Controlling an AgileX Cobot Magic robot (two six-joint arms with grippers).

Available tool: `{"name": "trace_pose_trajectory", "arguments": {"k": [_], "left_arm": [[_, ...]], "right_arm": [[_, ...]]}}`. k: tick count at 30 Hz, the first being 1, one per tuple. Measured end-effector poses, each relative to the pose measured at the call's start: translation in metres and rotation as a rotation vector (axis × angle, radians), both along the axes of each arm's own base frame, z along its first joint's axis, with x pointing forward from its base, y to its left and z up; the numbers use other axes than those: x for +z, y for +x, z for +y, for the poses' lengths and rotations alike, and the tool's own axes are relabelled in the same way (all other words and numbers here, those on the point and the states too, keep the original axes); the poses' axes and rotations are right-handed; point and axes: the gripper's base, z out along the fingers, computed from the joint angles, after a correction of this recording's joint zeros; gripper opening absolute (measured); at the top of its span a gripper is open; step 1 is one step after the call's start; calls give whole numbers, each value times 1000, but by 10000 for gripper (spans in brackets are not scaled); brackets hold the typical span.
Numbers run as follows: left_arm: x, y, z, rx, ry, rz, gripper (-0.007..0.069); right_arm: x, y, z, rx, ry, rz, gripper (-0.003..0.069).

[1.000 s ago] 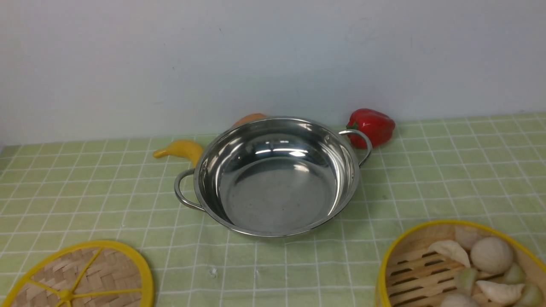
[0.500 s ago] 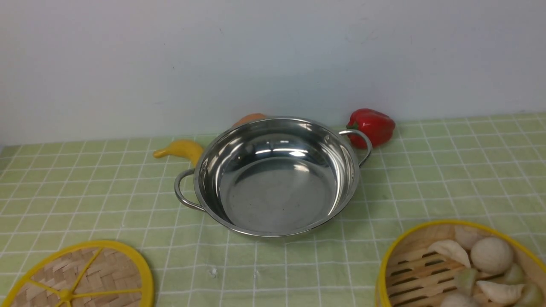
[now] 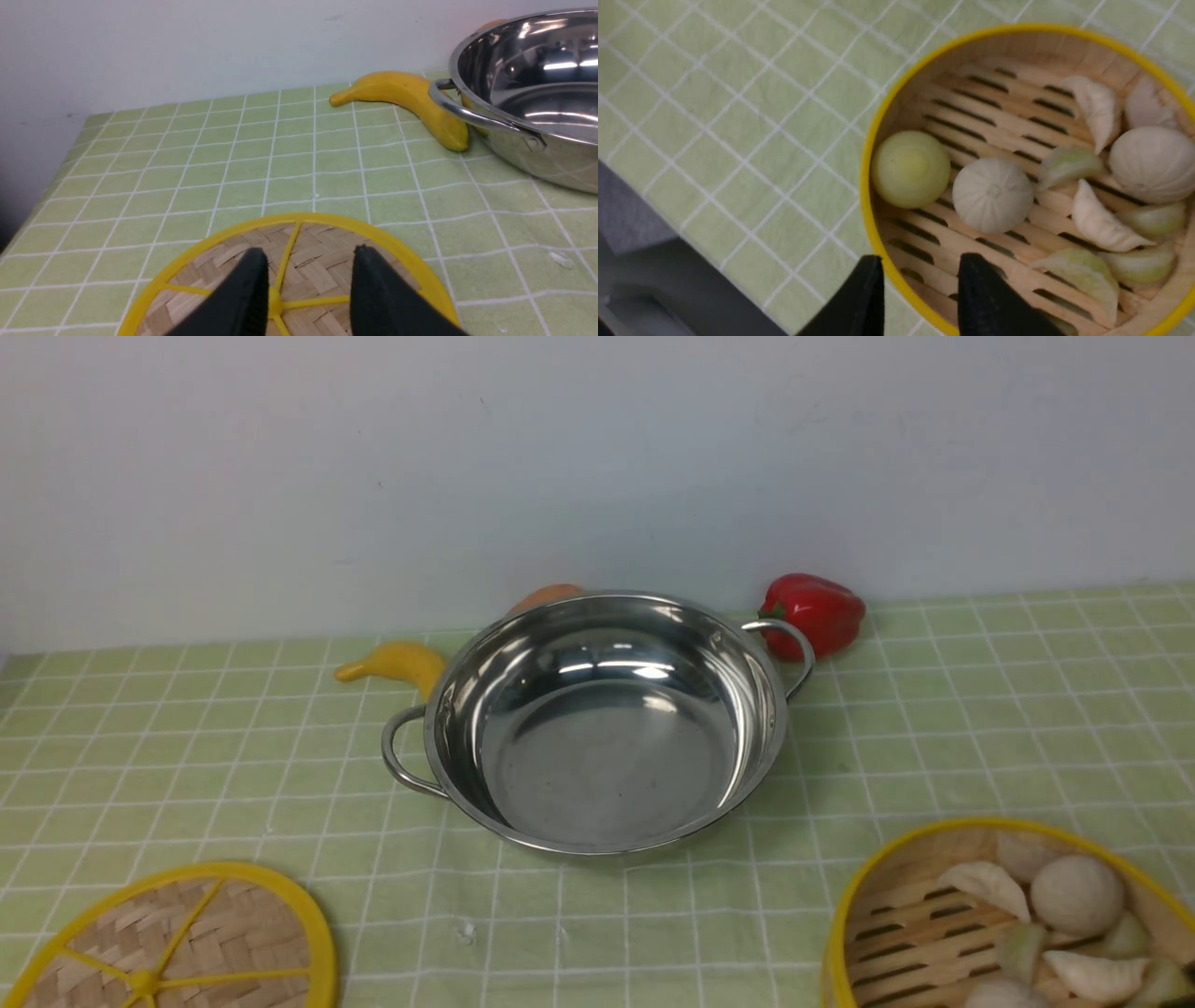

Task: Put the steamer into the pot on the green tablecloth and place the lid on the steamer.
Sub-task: 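Reach for and grasp the rim of the bamboo steamer holding the buns with the right gripper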

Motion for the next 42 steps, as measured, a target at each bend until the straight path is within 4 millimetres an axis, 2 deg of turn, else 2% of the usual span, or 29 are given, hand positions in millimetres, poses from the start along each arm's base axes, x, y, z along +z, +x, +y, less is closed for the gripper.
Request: {"name": "trace_pose_trajectory", "arguments": {"k": [6,7,8,12,17,31,41,42], "left_arm": [[0,0,0,0,0,0,243],[0,0,0,0,0,0,243],[0,0,0,0,0,0,243],[0,0,0,0,0,0,243],[0,0,0,0,0,0,243],[0,0,0,0,0,0,243],[0,0,0,0,0,0,243],[0,0,0,0,0,0,243]], "right_arm": [[-28,18,21,250,-250,75,243],[-28,18,21,251,-250,75,243],[-34,19,30,319,-295,89,243],[-46,20,47,407,-337,144,243],[-64,26,60,454,-389,224,243],[-107,43,77,480,-455,429,243],[-111,52,83,489,-451,410,243],[-117,53,83,490,-460,413,243]]}}
